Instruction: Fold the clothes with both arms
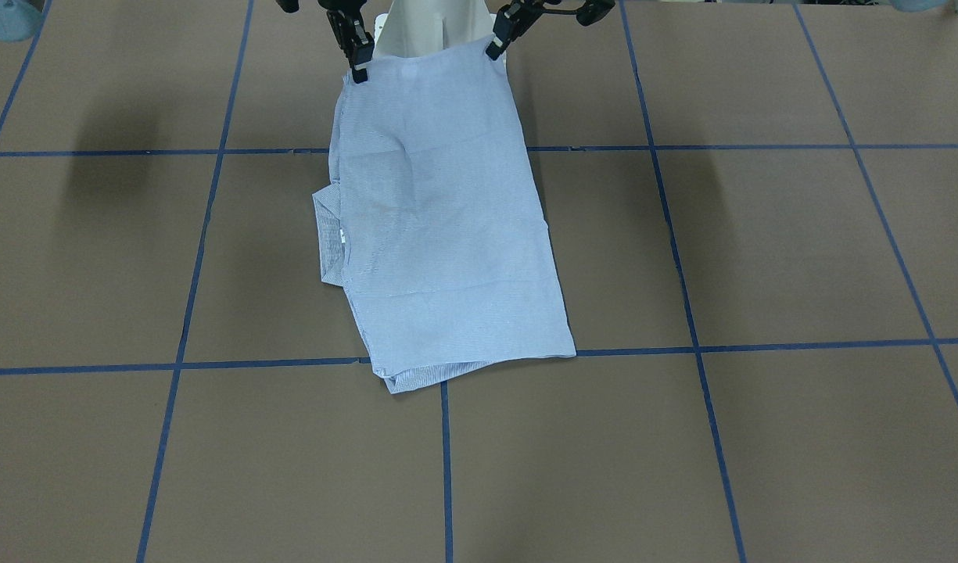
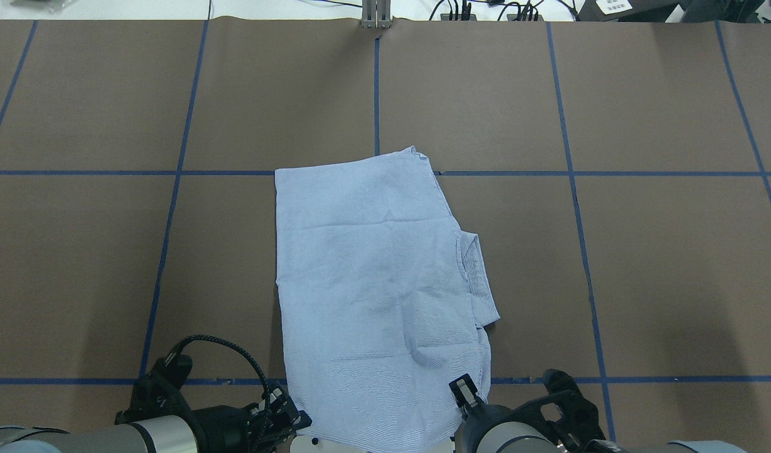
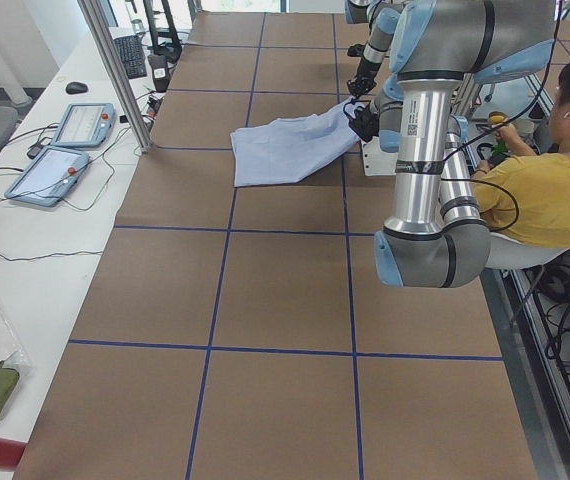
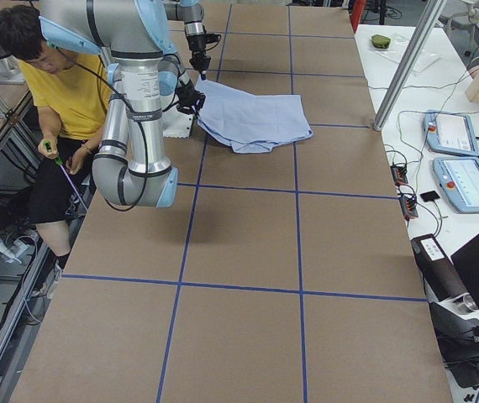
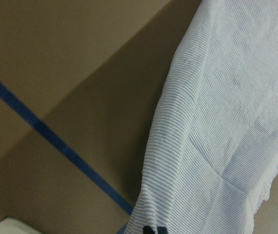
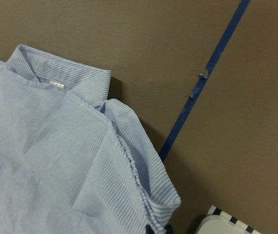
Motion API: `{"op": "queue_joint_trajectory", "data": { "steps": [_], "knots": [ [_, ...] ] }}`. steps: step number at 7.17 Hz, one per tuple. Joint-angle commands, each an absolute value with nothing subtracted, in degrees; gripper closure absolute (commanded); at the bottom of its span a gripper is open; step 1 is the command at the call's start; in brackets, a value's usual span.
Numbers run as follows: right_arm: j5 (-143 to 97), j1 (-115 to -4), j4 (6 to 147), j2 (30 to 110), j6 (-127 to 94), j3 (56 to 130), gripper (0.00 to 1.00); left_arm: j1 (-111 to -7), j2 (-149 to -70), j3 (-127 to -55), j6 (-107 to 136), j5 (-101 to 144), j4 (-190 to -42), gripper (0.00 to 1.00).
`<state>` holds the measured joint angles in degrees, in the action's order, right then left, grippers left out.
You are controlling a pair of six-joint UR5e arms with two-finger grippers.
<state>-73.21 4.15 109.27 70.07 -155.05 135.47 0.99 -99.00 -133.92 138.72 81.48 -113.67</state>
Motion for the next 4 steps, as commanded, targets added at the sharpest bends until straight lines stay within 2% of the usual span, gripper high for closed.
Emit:
{"op": "queue_joint_trajectory", "data": {
  "steps": [1, 2, 3, 4],
  "knots": [
    [-73.48, 4.22, 113.72, 69.79, -155.13, 139.82, 1.00, 1.14, -97.75, -139.63, 140.97, 83.32, -110.48, 1.00],
    [-73.91, 0.74, 113.64, 69.61, -154.78, 139.92, 1.00, 0.79, -96.69, -141.40, 140.98, 83.93, -110.48, 1.00],
    [-75.66, -3.21, 113.56, 67.52, -153.64, 138.62, 1.00, -0.08, -97.20, -140.11, 141.06, 83.94, -110.48, 1.00],
    [-76.80, -7.78, 112.25, 64.11, -151.02, 133.91, 1.00, -2.96, -97.47, -138.53, 140.80, 83.94, -110.65, 1.00]
  ]
}}
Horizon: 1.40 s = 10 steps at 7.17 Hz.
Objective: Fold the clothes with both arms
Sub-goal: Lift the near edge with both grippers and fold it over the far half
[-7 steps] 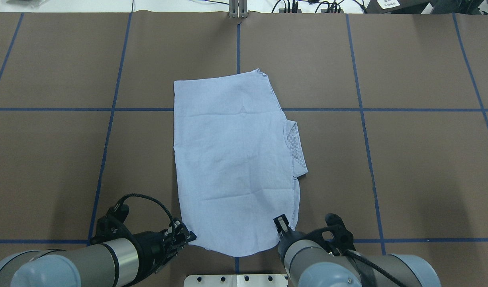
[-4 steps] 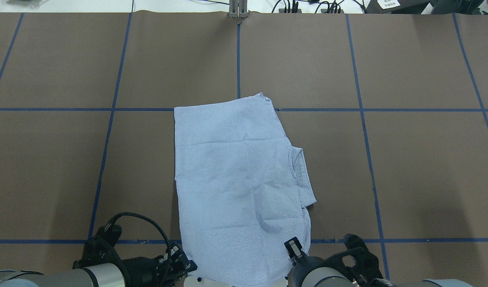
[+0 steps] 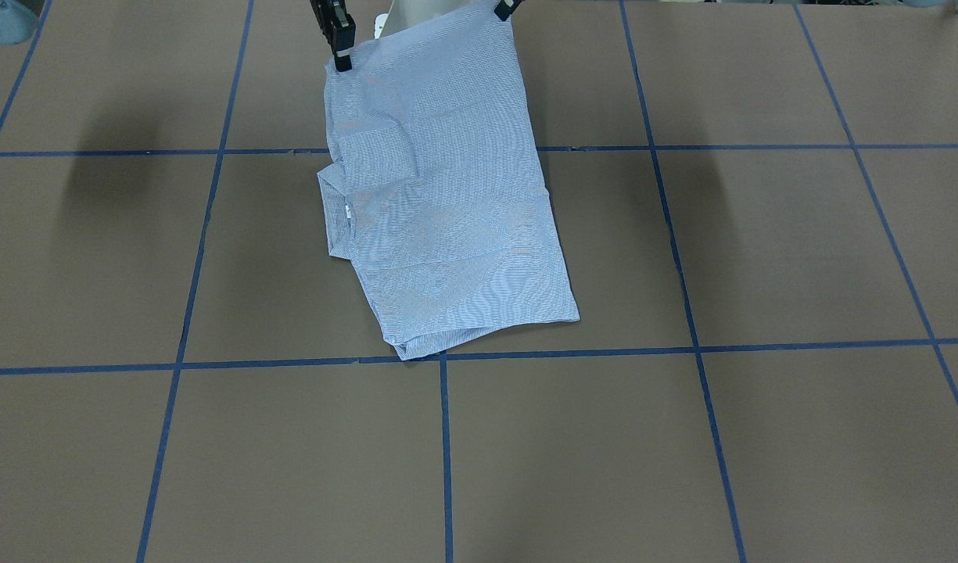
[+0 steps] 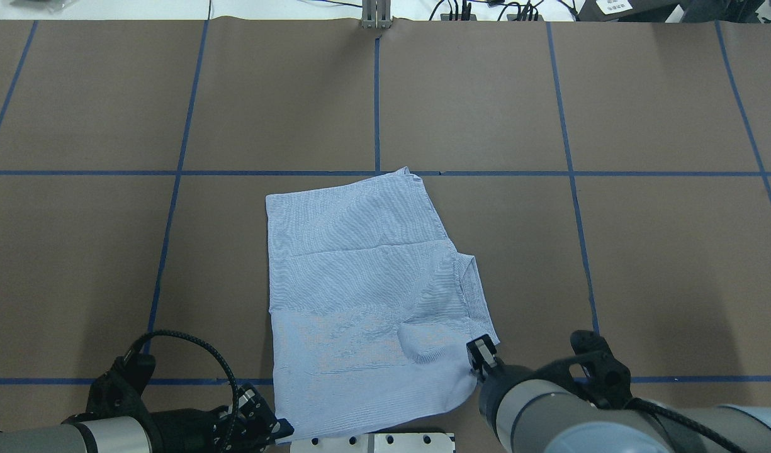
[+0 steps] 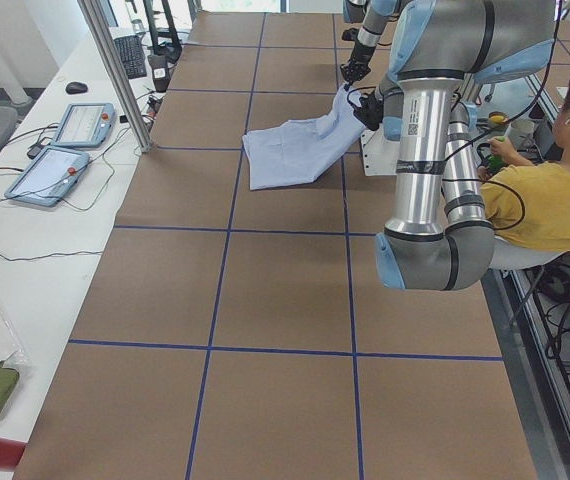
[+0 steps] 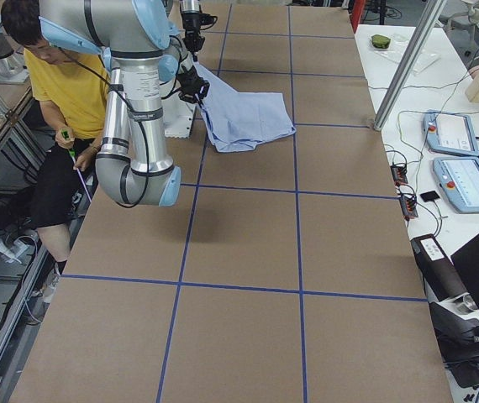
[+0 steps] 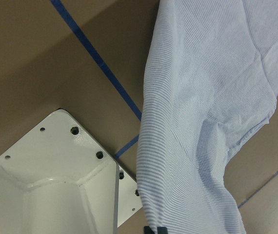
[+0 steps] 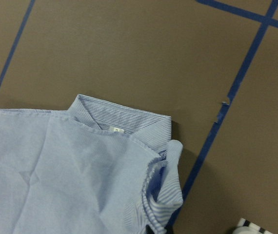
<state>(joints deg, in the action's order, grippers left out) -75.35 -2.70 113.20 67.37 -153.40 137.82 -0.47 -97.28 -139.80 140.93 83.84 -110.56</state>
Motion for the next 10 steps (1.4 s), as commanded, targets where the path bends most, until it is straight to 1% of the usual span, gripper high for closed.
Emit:
{"op": "queue_joint_trajectory", "data": {
  "steps": [1, 2, 3, 5, 6, 8, 10],
  "knots": [
    [-77.60, -11.56, 110.84, 60.51, -148.30, 129.94, 1.00, -5.77, -97.99, -136.78, 140.19, 83.94, -110.65, 1.00],
    [-77.87, -14.12, 107.44, 59.69, -147.49, 127.21, 1.00, -8.93, -98.69, -136.06, 139.75, 84.02, -110.74, 1.00],
    [-77.96, -16.41, 103.05, 58.72, -144.52, 122.31, 1.00, -12.01, -100.96, -133.62, 136.96, 84.20, -110.66, 1.00],
    [-83.21, -23.35, 97.85, 54.51, -139.08, 112.46, 1.00, -18.25, -104.74, -125.81, 134.49, 84.29, -111.35, 1.00],
    [-83.32, -24.34, 96.08, 53.45, -136.87, 109.19, 1.00, -21.15, -107.64, -120.73, 131.69, 84.37, -111.44, 1.00],
    [-83.58, -25.66, 92.13, 50.29, -135.36, 102.08, 1.00, -25.03, -108.37, -116.22, 129.74, 84.38, -113.19, 1.00],
    [-86.55, -28.72, 85.73, 49.31, -133.60, 95.49, 1.00, -29.51, -112.39, -106.31, 127.46, 84.46, -117.84, 1.00]
  ]
}}
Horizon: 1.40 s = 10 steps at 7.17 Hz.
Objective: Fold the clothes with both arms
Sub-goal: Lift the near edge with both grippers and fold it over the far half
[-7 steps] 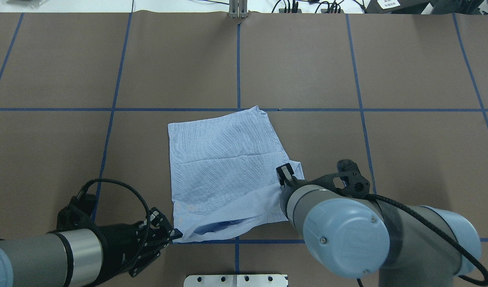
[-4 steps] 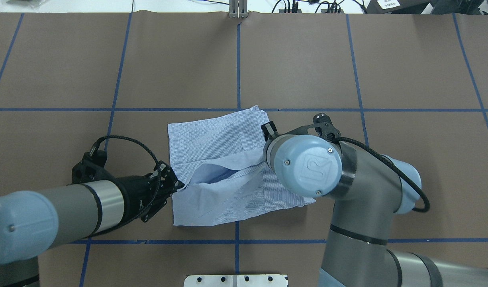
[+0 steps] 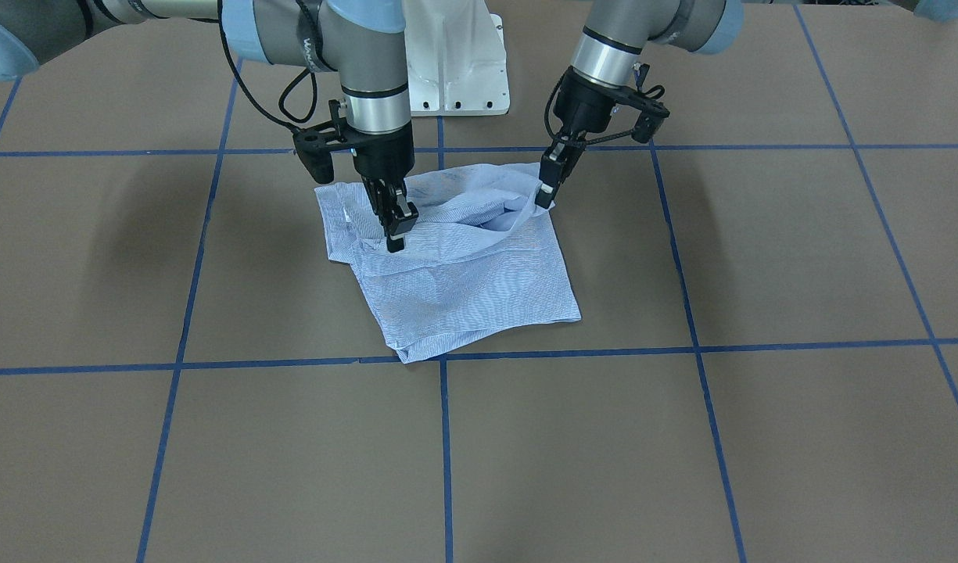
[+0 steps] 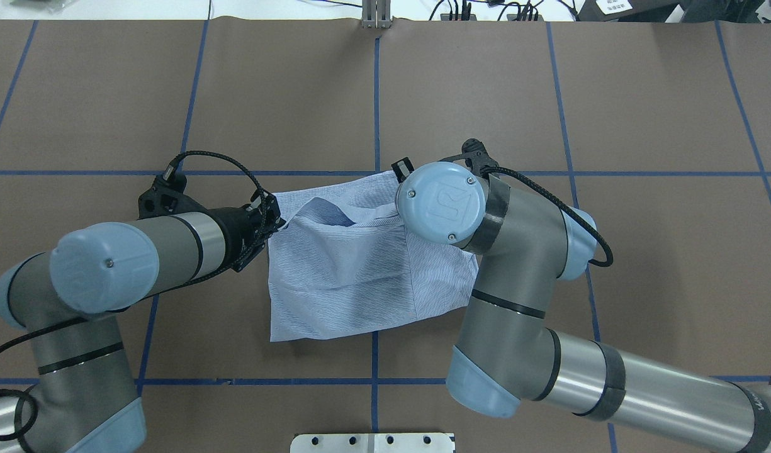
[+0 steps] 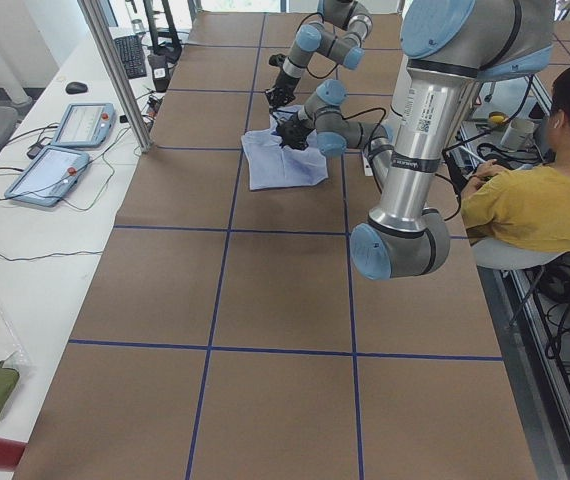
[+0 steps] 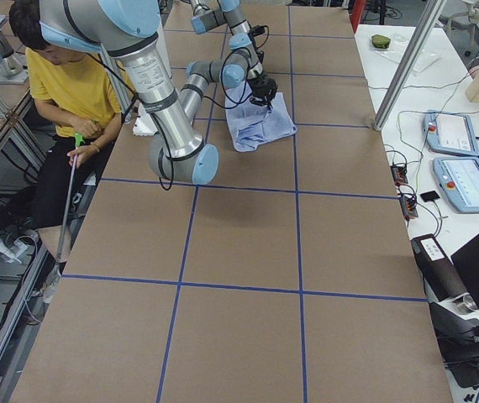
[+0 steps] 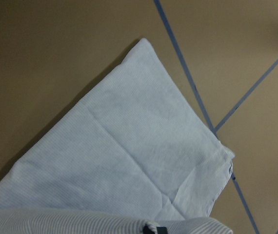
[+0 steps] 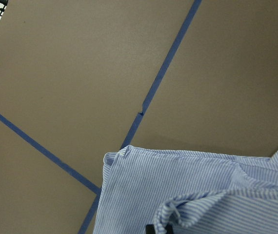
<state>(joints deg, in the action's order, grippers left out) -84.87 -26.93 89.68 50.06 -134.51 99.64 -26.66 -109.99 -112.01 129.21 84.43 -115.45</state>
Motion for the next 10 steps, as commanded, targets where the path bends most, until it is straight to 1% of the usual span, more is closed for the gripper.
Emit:
{"op": "queue_joint_trajectory", "data": {
  "steps": [1, 2, 3, 4, 5, 6, 7, 8, 10],
  "knots": [
    [-87.44, -29.61, 82.91, 46.52, -132.72, 90.05, 1.00, -31.01, -114.15, -101.47, 125.79, 85.33, -119.69, 1.00],
    [-87.45, -29.88, 78.70, 43.54, -132.63, 83.65, 1.00, -31.98, -114.78, -95.07, 124.47, 86.47, -125.71, 1.00],
    [-87.54, -30.75, 73.35, 41.77, -132.63, 78.02, 0.93, -32.51, -114.79, -89.88, 123.15, 86.66, -131.60, 1.00],
    [-89.45, -32.50, 70.69, 40.70, -132.19, 74.22, 0.88, -33.13, -114.87, -87.48, 122.35, 86.66, -133.23, 0.93],
    [-92.95, -35.48, 69.36, 38.95, -130.80, 71.66, 0.66, -33.74, -114.87, -87.02, 122.08, 86.66, -133.33, 0.76],
    [-94.47, -36.81, 69.08, 36.85, -129.91, 68.24, 0.01, -34.71, -114.87, -86.92, 119.56, 86.75, -133.33, 0.61],
    [-94.66, -37.87, 66.12, 34.22, -129.64, 64.03, 0.00, -35.85, -114.87, -86.14, 117.27, 86.84, -133.33, 0.45],
    [-95.27, -38.75, 64.70, 33.93, -129.64, 63.81, 0.00, -36.47, -114.87, -85.96, 117.25, 86.92, -133.33, 0.29],
    [-98.78, -41.56, 64.69, 34.27, -127.64, 63.81, 0.00, -39.88, -114.87, -85.96, 113.23, 91.11, -134.20, 0.29]
  ]
}}
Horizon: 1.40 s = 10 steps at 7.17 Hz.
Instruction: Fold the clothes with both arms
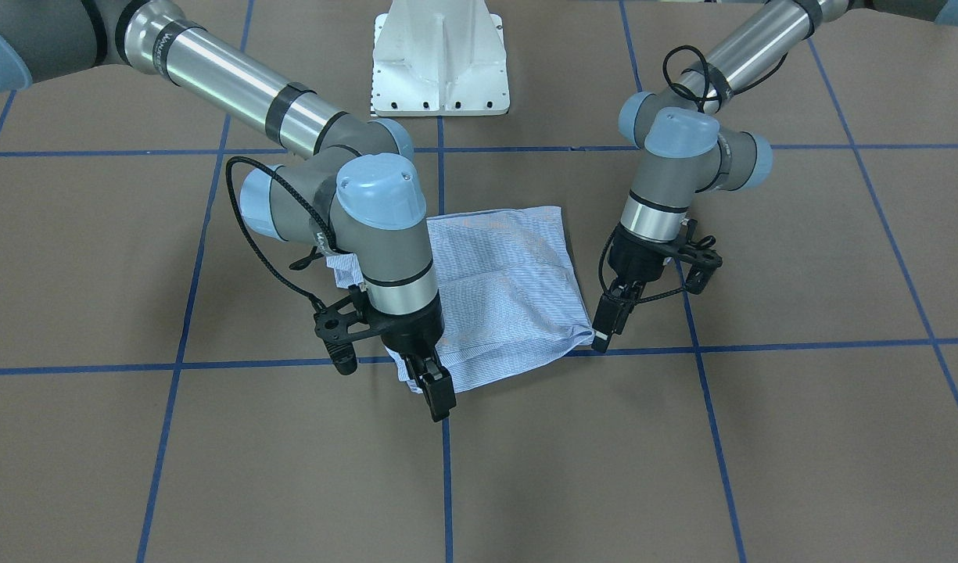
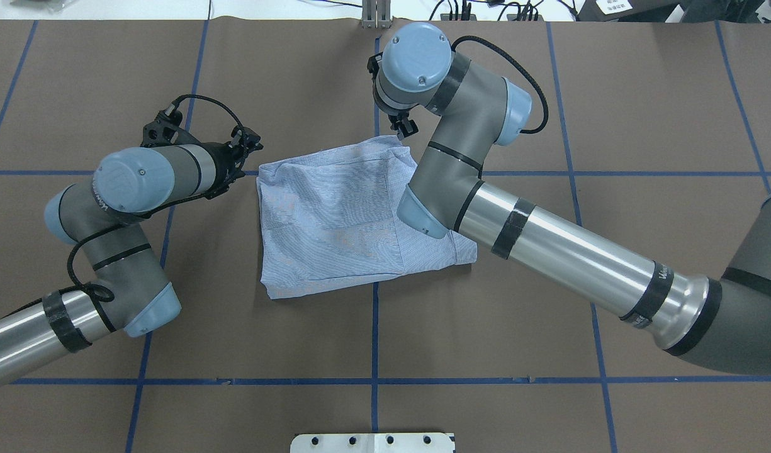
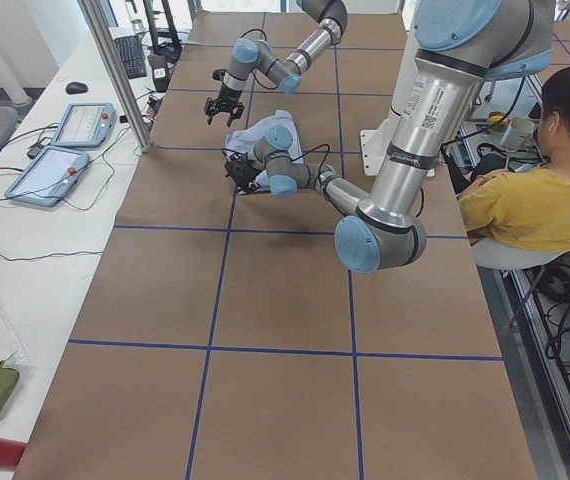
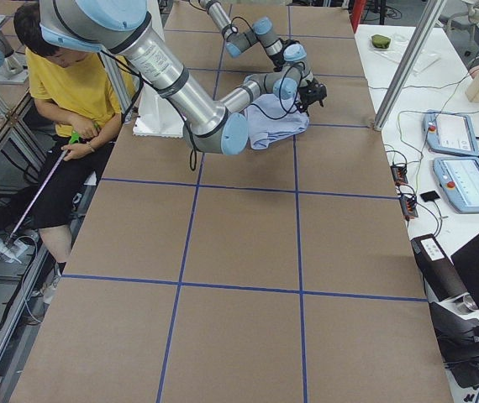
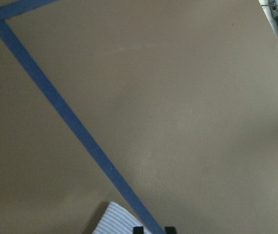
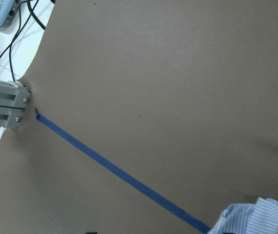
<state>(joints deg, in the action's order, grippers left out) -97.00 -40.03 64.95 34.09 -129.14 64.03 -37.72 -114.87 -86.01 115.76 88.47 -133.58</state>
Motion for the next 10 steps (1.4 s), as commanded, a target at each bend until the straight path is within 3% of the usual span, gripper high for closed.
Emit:
{"op": "queue_joint_trajectory", "data": {
  "steps": [1, 3, 4, 5, 8, 10],
  "knots": [
    [-100.18, -42.09, 65.04, 35.93, -120.22, 64.24, 0.00, -41.47, -114.79, -86.04, 108.59, 93.06, -134.21, 0.29],
    [-106.31, -46.73, 65.48, 45.30, -103.98, 69.92, 0.00, -44.36, -114.00, -86.83, 90.26, 99.37, -134.04, 0.29],
    [-112.53, -51.20, 65.30, 51.35, -92.32, 74.14, 0.00, -47.69, -112.60, -87.53, 78.60, 104.54, -134.03, 0.24],
    [-120.16, -56.55, 65.30, 56.55, -81.23, 76.70, 0.00, -51.38, -107.28, -90.58, 66.22, 109.98, -134.29, 0.00],
    [-133.15, -72.48, 65.74, 71.24, -40.91, 77.79, 0.00, -61.47, -96.88, -94.31, 35.98, 119.75, -134.21, 0.00],
    [-132.98, -80.29, 78.32, 74.17, -13.42, 77.52, 0.00, -73.25, -94.05, -90.47, 14.85, 130.73, -132.37, 0.00]
  ]
}}
